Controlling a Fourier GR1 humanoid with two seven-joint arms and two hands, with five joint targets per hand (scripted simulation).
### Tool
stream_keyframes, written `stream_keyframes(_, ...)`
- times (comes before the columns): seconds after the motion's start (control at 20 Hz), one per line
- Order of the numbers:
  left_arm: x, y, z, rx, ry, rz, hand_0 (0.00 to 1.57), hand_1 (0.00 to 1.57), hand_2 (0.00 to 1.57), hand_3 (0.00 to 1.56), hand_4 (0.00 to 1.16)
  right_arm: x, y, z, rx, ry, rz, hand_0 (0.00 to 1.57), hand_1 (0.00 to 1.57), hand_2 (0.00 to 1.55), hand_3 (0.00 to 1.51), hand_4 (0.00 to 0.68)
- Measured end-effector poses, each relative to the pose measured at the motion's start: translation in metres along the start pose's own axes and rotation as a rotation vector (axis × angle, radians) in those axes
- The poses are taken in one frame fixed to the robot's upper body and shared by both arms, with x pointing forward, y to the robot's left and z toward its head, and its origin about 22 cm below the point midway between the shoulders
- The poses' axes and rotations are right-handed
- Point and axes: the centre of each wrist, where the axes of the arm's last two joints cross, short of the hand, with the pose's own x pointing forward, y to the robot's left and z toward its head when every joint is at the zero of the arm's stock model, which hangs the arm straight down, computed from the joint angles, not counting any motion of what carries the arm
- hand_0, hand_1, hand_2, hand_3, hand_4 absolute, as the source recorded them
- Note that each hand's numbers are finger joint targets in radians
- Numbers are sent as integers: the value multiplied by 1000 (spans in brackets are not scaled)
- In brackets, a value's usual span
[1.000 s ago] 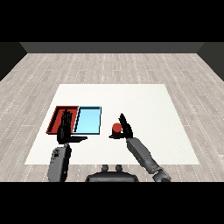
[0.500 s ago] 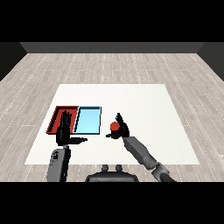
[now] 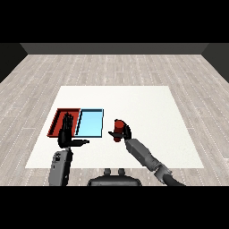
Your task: Pick the red can and put it in the red box
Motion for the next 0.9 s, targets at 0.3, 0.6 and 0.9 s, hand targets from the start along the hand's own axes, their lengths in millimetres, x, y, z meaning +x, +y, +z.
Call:
stream_keyframes(0.3,0,-8,-2,-3,4,12,0,0,0,0,0,0,2,-2,-22,-12,51,1476,1476,1444,1389,598)
stream_keyframes(0.6,0,-19,-6,-11,12,18,0,0,0,0,0,15,10,-6,-4,-53,90,1437,1437,1433,1369,615)
stream_keyframes(0.9,-8,-25,-3,-43,13,19,0,0,0,0,0,36,11,-2,21,-148,121,1419,1419,1427,1373,615)
